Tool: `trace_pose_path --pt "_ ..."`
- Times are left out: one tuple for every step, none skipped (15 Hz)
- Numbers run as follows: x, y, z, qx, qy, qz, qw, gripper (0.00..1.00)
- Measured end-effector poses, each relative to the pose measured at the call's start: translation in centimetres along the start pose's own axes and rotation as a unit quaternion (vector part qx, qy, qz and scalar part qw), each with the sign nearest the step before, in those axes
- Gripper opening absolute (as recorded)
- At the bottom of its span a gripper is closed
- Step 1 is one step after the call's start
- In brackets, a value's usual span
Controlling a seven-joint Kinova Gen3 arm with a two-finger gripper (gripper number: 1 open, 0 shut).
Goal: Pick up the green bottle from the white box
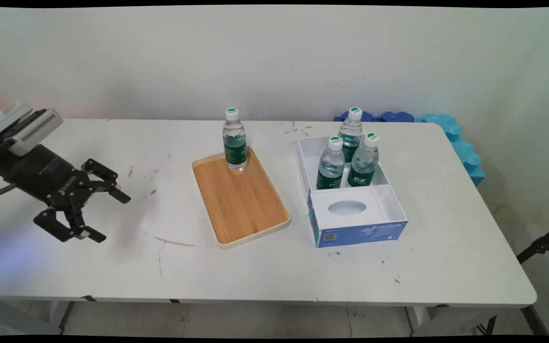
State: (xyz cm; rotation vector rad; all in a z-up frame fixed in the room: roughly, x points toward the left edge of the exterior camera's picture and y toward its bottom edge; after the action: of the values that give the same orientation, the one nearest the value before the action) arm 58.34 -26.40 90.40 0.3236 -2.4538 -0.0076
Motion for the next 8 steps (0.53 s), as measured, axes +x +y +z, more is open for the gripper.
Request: trace_pose_path --pt "0.3 -0.1 0.2 0.003 0.0 -0.004 1.0 1.0" --pt "0.9 -0.3 0.4 0.008 -0.001 -0.01 0.9999 1.0" --pt "1.6 -0.4 0.6 0.014 -0.002 -0.016 0.9998 1.0" --pt "2.1 -0.6 0.8 0.018 -0.003 -0.02 0.9996 1.0" --pt "2.8 -0.9 1.0 0.024 -0.003 -0.025 0.9994 1.0" --pt "3.8 -1.2 1.3 0.033 -0.004 -0.032 0.9989 1.0" --pt "5.0 -1.7 1.7 0.041 -0.005 -0.039 0.9984 1.0" --pt "5.9 -2.0 2.0 0.048 -0.004 -0.044 0.9978 1.0"
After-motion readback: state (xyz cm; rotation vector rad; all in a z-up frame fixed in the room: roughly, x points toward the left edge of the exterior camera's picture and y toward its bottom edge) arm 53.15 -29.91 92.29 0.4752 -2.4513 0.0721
